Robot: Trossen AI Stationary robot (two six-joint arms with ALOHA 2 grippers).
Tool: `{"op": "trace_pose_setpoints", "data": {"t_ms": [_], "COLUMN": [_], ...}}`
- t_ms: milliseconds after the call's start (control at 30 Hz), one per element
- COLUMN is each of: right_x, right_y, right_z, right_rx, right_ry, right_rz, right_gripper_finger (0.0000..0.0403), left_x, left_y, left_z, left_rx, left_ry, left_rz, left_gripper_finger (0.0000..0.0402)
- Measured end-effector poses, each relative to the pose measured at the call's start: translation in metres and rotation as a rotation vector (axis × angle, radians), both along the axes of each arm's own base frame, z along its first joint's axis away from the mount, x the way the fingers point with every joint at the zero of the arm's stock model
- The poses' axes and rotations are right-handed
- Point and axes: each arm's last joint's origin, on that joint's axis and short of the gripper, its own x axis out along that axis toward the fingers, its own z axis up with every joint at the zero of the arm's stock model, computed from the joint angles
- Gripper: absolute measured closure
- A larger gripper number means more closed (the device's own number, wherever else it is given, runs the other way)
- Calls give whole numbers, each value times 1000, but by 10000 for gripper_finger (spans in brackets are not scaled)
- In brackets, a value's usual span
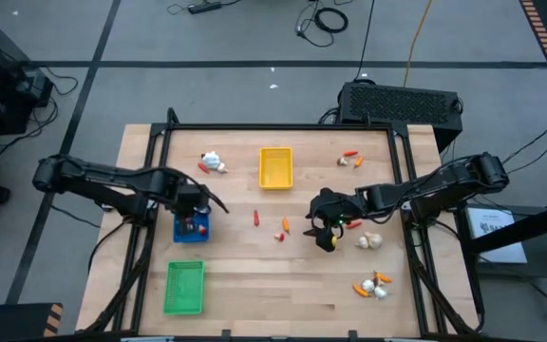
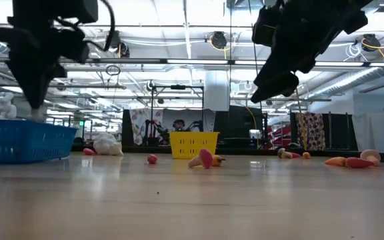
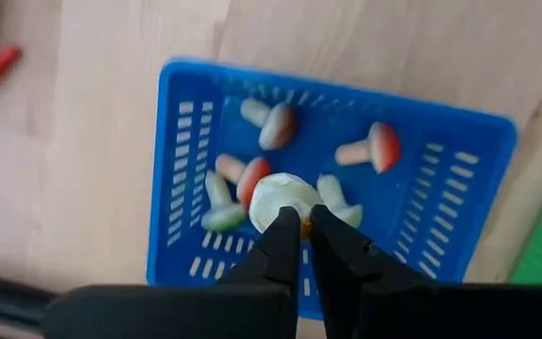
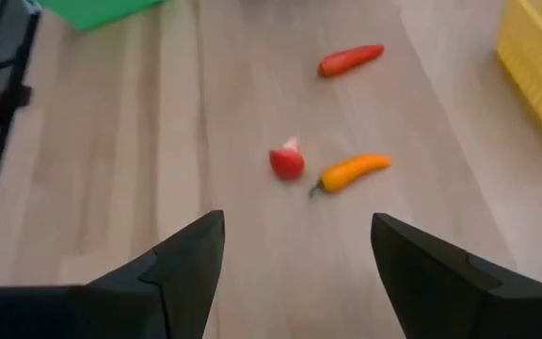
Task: Sort produce into baskets
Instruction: Put the green mushroom into the blue bin, then put the brown mushroom into the blue bin
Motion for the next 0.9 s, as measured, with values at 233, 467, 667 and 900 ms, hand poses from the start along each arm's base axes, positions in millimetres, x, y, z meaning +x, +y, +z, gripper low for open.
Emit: {"op": "trace_pose_setpoints", "data": {"t_ms": [233, 467, 667, 900], "right_x": [1, 1, 1, 1], "right_y": [-2, -2, -2, -2], "right_z": [-1, -2, -2, -1], "right_rx": [-72, -83, -86, -86], "right_ry": [-5, -2, -3, -4], "right_rz": [-77, -66, -64, -63], "right_gripper_finger": [145, 145, 145, 145], "left_x": [-3, -3, -3, 2], "left_y": [0, 0, 0, 0], "left_z": [-8, -8, -7, 2], "left_rx": [-11, -11, -6, 18], "left_ry": [29, 28, 29, -17], "left_rz": [81, 80, 49, -4], "left_gripper_finger": [350, 299, 279, 279]}}
